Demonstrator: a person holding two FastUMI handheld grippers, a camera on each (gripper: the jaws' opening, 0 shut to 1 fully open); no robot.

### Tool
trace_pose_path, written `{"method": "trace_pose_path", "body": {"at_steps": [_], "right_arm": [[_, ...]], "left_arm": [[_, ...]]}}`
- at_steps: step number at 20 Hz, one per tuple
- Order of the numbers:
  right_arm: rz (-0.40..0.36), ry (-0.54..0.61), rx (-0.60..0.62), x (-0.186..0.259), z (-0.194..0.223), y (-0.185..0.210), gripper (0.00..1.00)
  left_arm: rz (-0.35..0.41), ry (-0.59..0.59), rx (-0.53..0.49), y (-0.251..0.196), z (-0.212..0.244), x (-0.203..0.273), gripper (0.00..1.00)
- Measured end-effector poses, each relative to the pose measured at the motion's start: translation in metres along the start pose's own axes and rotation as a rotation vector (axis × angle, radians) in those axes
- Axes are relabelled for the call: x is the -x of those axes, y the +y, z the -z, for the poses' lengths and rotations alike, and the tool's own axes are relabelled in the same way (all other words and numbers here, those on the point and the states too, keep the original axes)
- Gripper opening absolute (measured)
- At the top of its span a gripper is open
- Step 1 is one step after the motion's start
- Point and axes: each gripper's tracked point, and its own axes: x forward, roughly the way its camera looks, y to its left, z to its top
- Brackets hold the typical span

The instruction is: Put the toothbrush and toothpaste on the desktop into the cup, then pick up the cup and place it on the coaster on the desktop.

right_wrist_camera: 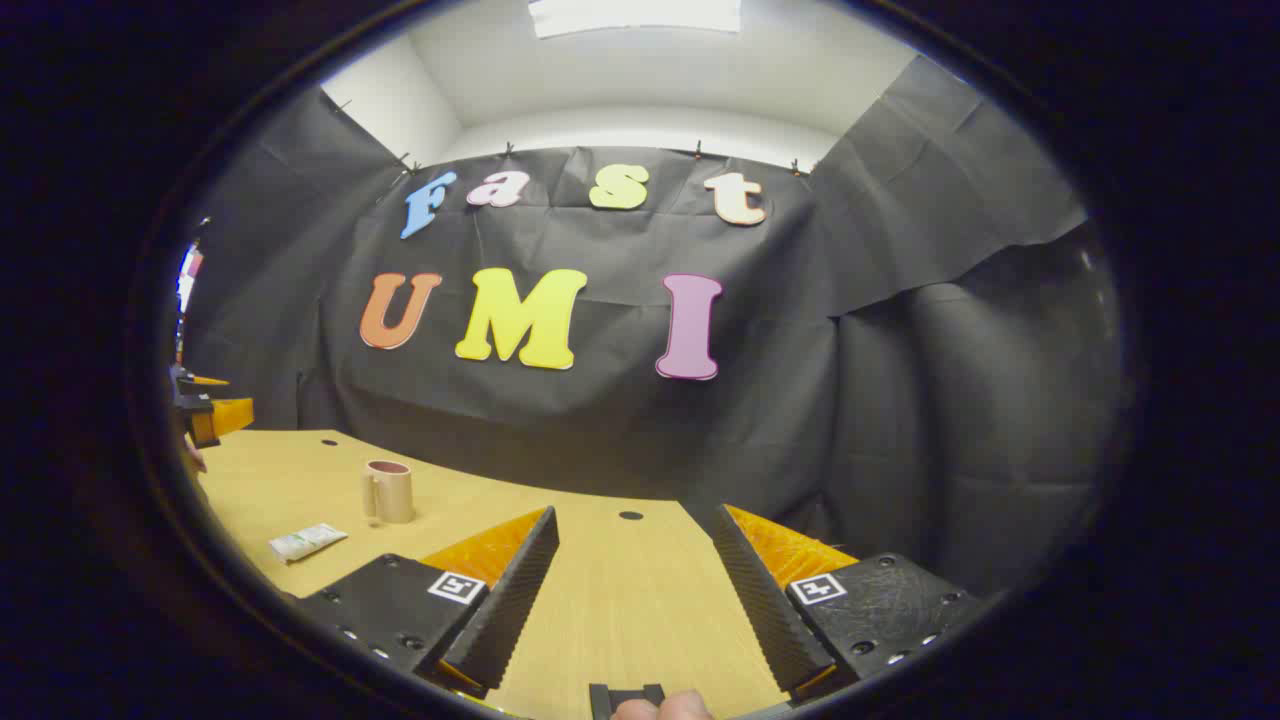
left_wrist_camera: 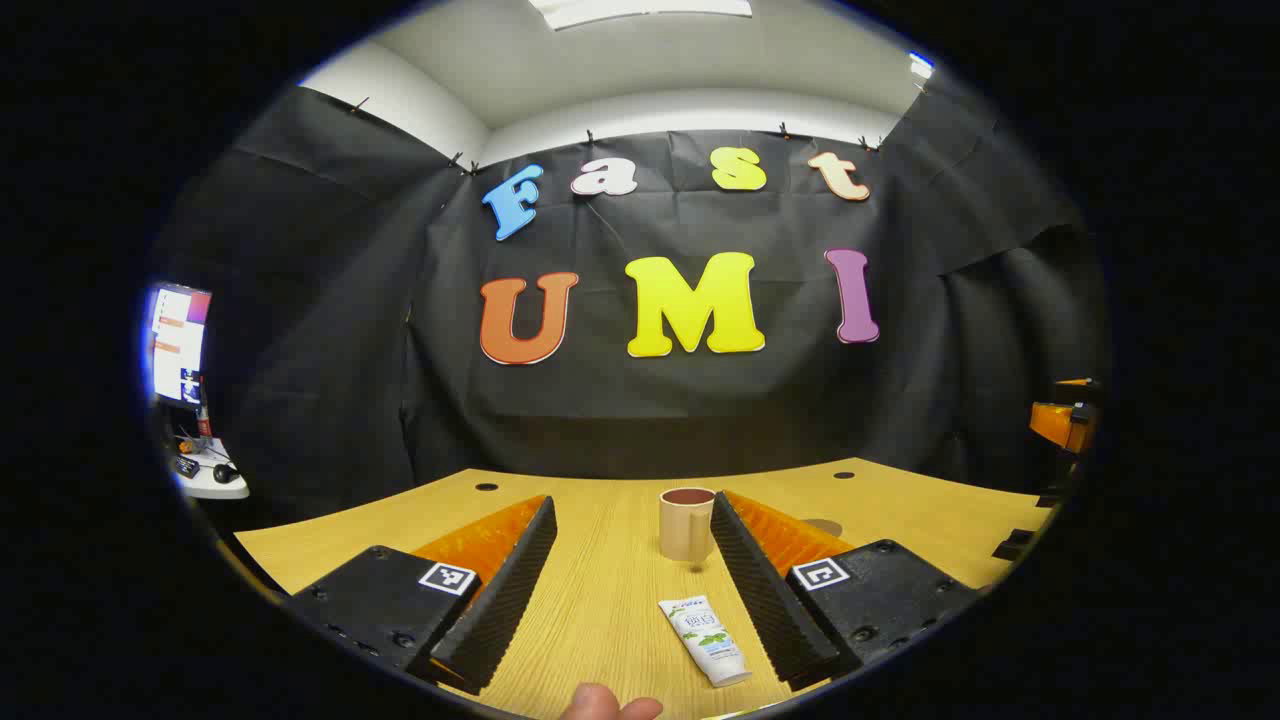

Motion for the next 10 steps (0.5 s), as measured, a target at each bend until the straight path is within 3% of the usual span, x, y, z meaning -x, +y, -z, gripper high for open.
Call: {"method": "trace_pose_path", "body": {"at_steps": [7, 10], "right_arm": [[-0.044, 0.029, -0.008, -0.014, -0.008, 0.020, 0.95], [-0.109, 0.084, -0.052, -0.007, -0.001, 0.043, 0.98]], "left_arm": [[-0.018, -0.008, 0.040, -0.009, -0.022, -0.003, 0.99], [-0.014, 0.015, 0.049, -0.015, -0.014, 0.000, 0.98]]}}
